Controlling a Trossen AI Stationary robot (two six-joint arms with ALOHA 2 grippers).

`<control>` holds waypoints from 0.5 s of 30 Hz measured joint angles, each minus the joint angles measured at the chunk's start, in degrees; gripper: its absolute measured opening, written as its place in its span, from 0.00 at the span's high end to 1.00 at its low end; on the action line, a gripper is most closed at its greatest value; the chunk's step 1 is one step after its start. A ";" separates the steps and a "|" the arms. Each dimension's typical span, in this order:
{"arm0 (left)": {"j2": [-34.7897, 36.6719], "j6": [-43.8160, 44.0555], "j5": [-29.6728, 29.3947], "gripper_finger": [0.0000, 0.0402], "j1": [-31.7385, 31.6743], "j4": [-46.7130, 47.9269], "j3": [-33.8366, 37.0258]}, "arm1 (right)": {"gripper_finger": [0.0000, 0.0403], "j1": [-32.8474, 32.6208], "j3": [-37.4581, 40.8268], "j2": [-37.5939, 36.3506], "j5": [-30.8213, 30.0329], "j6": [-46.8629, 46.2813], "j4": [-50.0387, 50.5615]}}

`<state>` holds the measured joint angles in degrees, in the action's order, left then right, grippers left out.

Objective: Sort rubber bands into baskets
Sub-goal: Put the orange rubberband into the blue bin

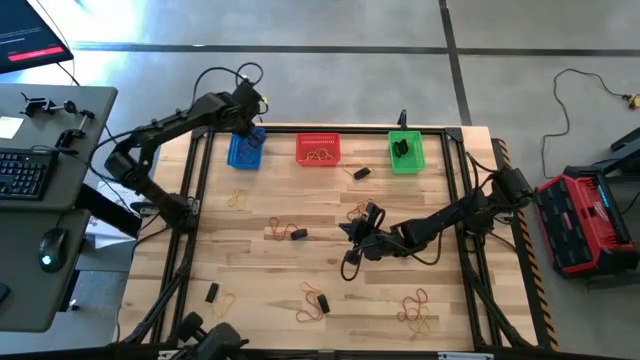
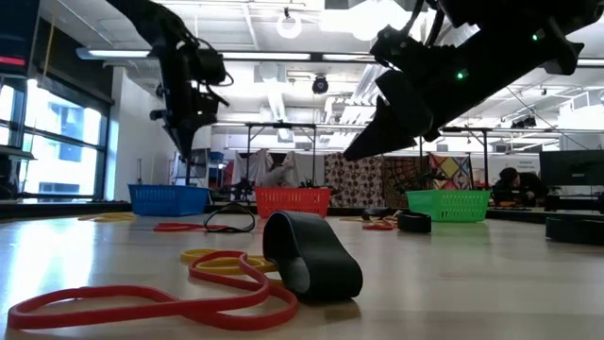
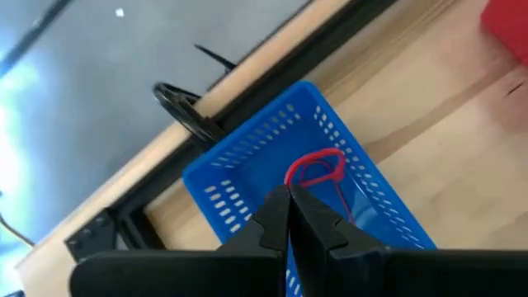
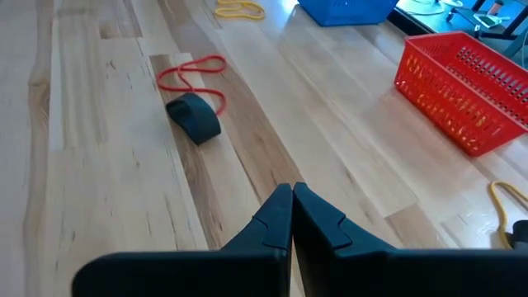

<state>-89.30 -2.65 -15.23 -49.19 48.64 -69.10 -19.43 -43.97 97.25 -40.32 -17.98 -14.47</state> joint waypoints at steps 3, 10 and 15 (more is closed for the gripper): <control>-2.19 0.43 0.15 1.00 0.12 -0.01 0.00 | 1.00 -0.52 0.00 0.00 0.00 0.00 0.01; -6.97 2.48 0.14 1.00 0.13 0.02 0.00 | 1.00 -2.33 0.00 0.00 0.00 0.00 -0.01; -10.02 3.07 -0.42 1.00 0.13 0.00 0.00 | 1.00 -3.58 0.00 0.00 0.00 0.00 0.01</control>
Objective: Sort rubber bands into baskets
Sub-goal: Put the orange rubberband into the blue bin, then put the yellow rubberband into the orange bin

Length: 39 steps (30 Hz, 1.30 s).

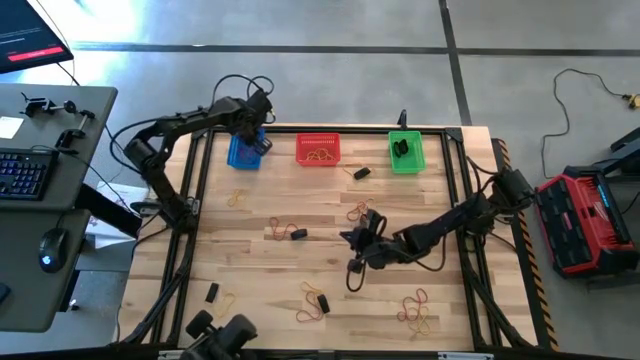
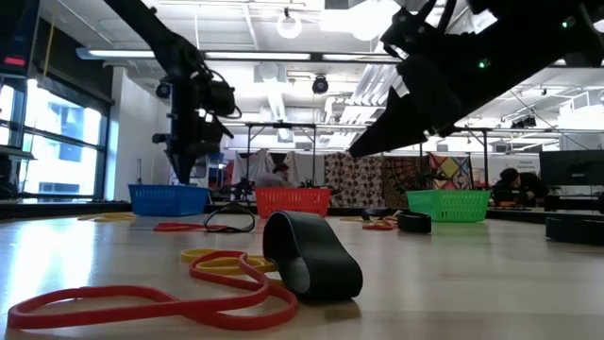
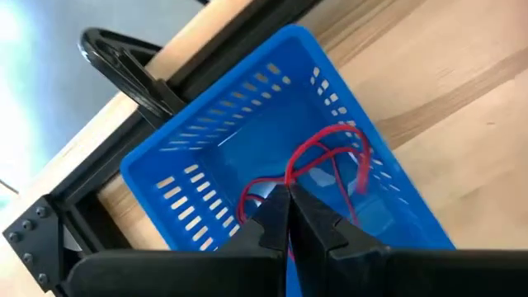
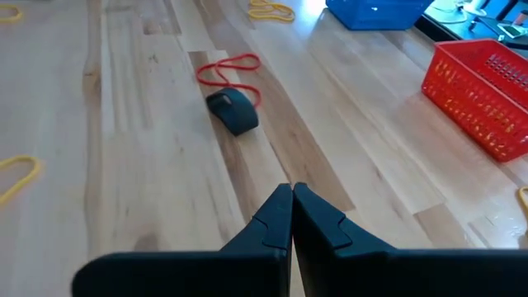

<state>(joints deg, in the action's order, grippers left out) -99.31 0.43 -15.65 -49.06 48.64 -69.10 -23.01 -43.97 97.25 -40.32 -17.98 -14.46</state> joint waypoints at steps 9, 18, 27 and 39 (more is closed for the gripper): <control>-2.73 1.99 -4.53 1.00 -0.02 -0.05 0.00 | 1.00 -1.87 0.00 0.00 0.00 0.00 0.00; -2.73 1.64 -4.58 0.95 0.11 0.80 0.00 | 1.00 -2.62 0.00 0.00 -0.02 0.00 0.01; -2.75 -0.09 -9.86 0.81 2.14 0.86 0.00 | 1.00 -2.62 0.00 0.00 0.00 0.44 0.02; 0.62 -2.15 -15.11 0.83 9.59 -5.37 0.00 | 1.00 -2.62 -0.02 0.00 0.73 1.51 0.16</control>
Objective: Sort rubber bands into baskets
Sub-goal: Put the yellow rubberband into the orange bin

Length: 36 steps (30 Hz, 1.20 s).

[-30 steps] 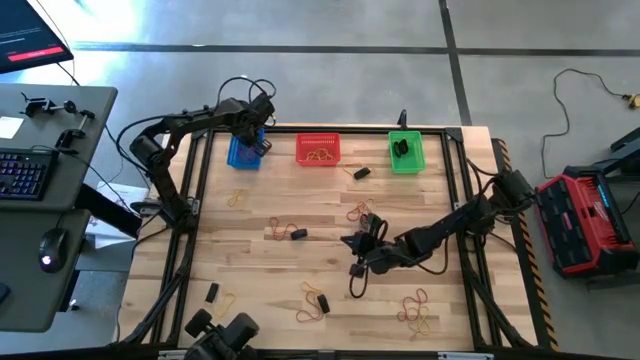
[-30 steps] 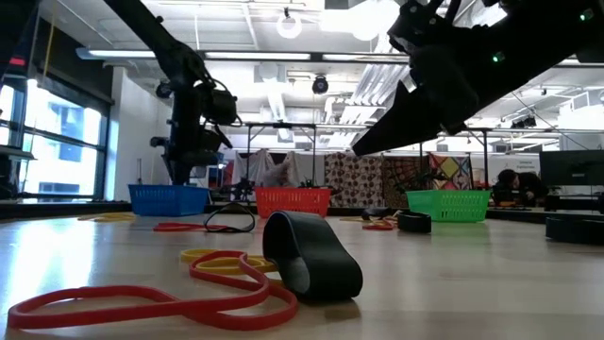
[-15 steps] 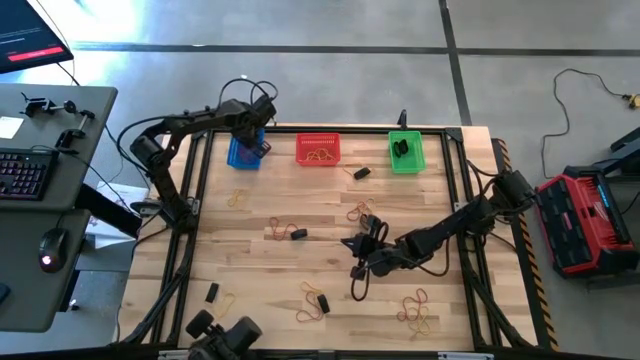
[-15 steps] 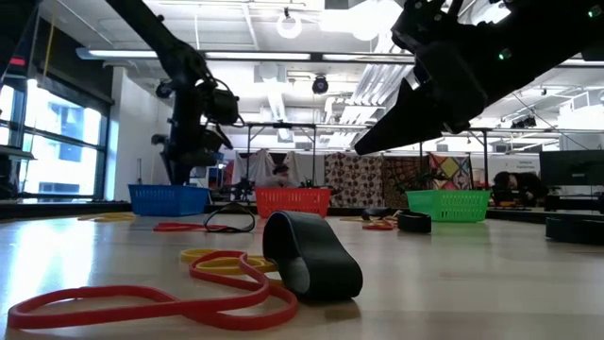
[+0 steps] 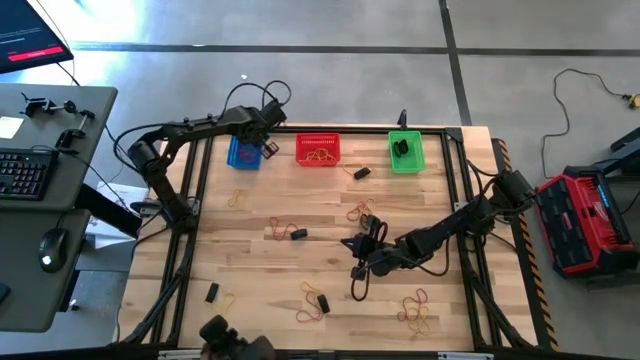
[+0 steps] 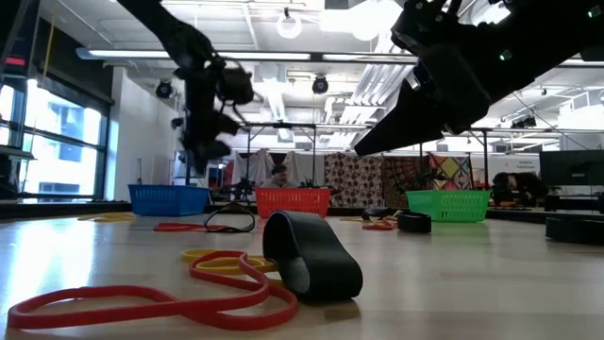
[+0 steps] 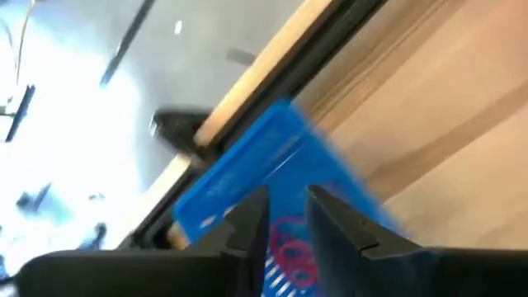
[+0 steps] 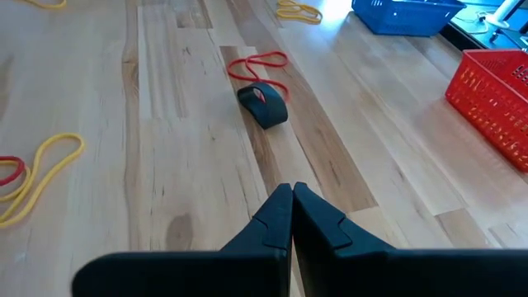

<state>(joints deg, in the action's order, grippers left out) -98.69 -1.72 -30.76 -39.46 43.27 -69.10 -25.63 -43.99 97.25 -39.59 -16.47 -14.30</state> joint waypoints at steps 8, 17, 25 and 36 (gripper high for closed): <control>2.99 -4.36 7.74 0.94 8.50 -14.31 1.86 | 1.00 0.00 0.00 0.00 -0.01 0.00 0.30; 11.64 -7.98 18.26 1.00 19.00 -41.13 18.79 | 1.00 0.00 0.00 0.00 -0.03 0.01 0.87; 20.48 -5.03 18.41 1.00 33.52 -42.87 28.57 | 1.00 0.02 0.00 0.00 -0.05 0.66 0.92; 23.79 -1.00 18.23 1.00 57.66 -43.64 30.05 | 1.00 -0.02 -0.04 -0.02 0.39 -0.13 1.11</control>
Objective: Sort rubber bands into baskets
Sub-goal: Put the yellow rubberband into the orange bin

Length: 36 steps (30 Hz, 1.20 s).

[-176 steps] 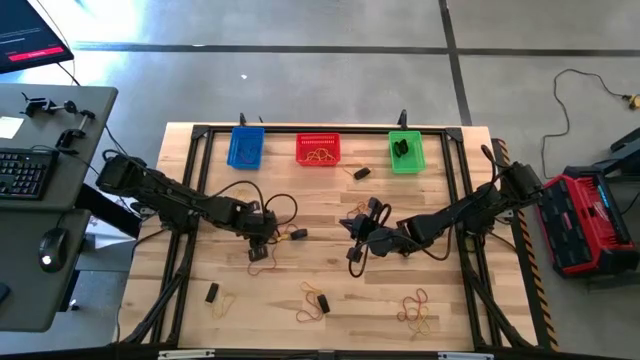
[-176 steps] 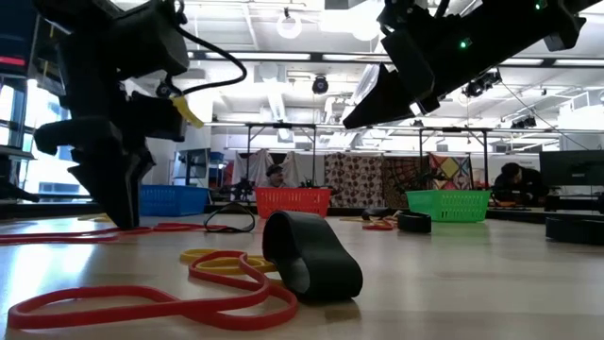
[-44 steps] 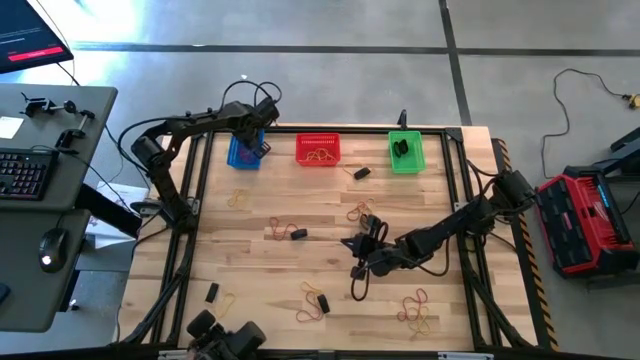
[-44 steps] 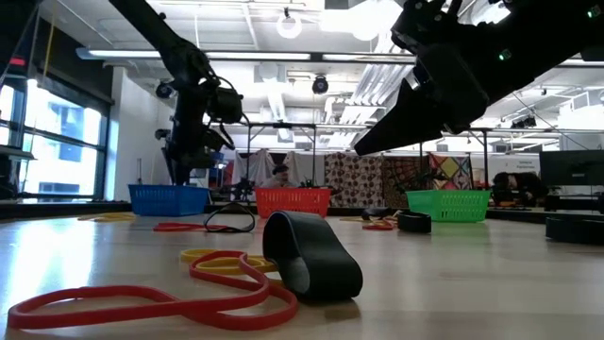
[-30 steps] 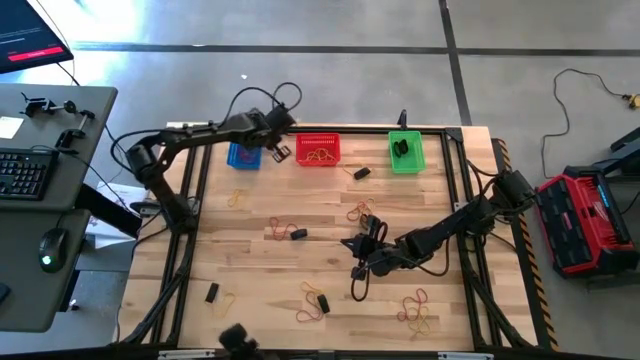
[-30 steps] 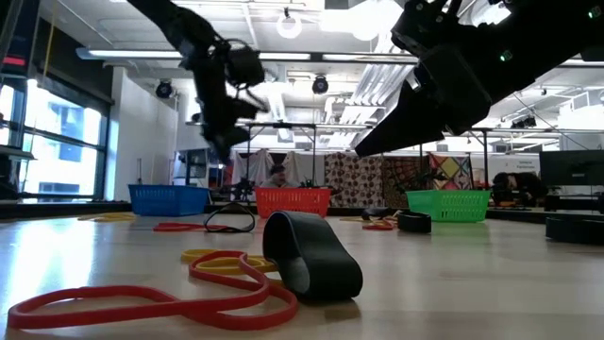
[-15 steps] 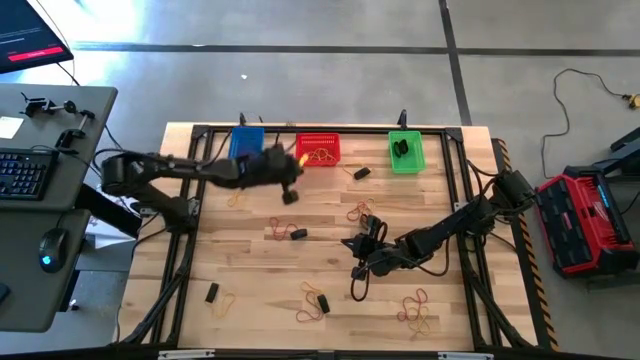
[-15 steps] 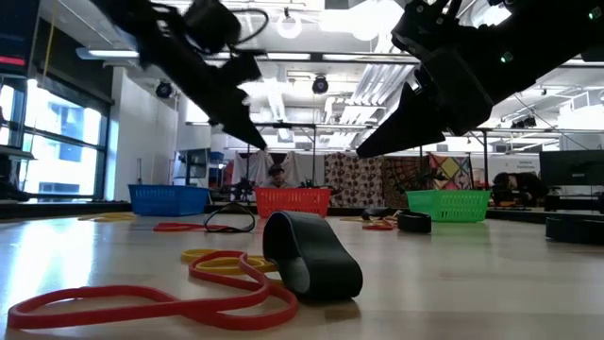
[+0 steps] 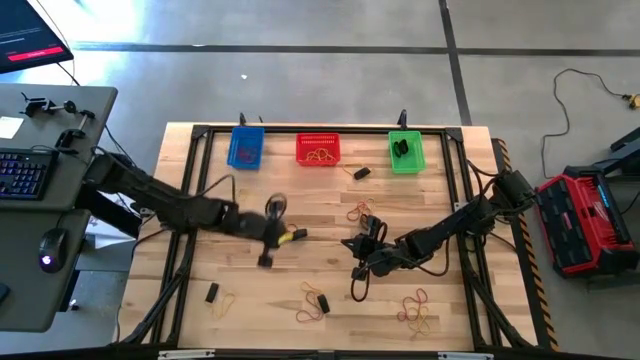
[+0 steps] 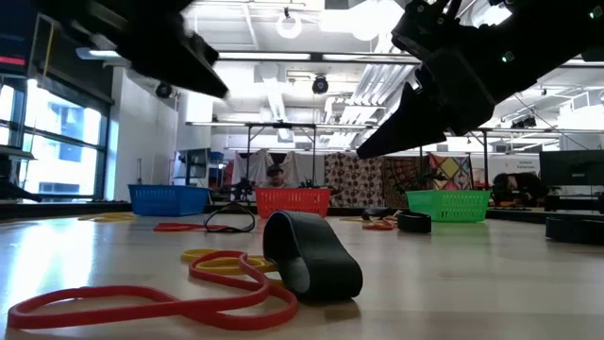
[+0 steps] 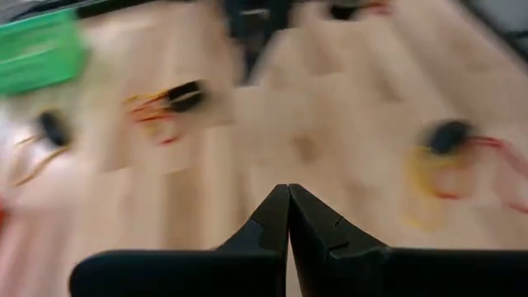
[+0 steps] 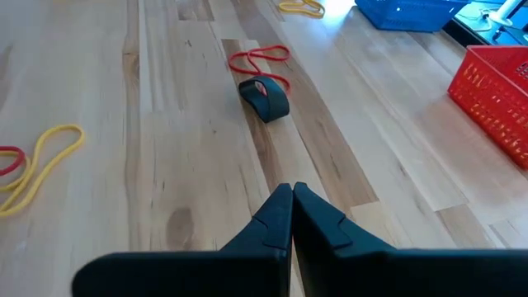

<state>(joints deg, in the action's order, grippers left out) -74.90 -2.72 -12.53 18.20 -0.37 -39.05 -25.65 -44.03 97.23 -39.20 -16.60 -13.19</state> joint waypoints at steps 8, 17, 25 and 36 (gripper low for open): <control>-2.08 5.23 -5.06 1.00 11.45 -0.30 0.00 | 1.00 0.00 0.00 0.00 0.35 0.11 0.09; -2.24 5.77 -9.06 1.00 14.25 -0.39 -0.01 | 1.00 0.00 0.00 0.00 0.38 1.46 0.07; -2.24 7.03 -9.16 1.00 14.23 -0.37 -0.02 | 1.00 0.00 0.00 0.00 0.39 1.64 0.05; -2.53 7.81 -5.37 0.99 14.21 -0.45 -0.01 | 1.00 0.12 0.00 0.00 0.39 3.61 -0.02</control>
<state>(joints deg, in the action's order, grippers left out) -77.43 5.09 -17.91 32.41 -0.82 -39.06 -25.53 -44.03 97.23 -38.81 -12.99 -13.21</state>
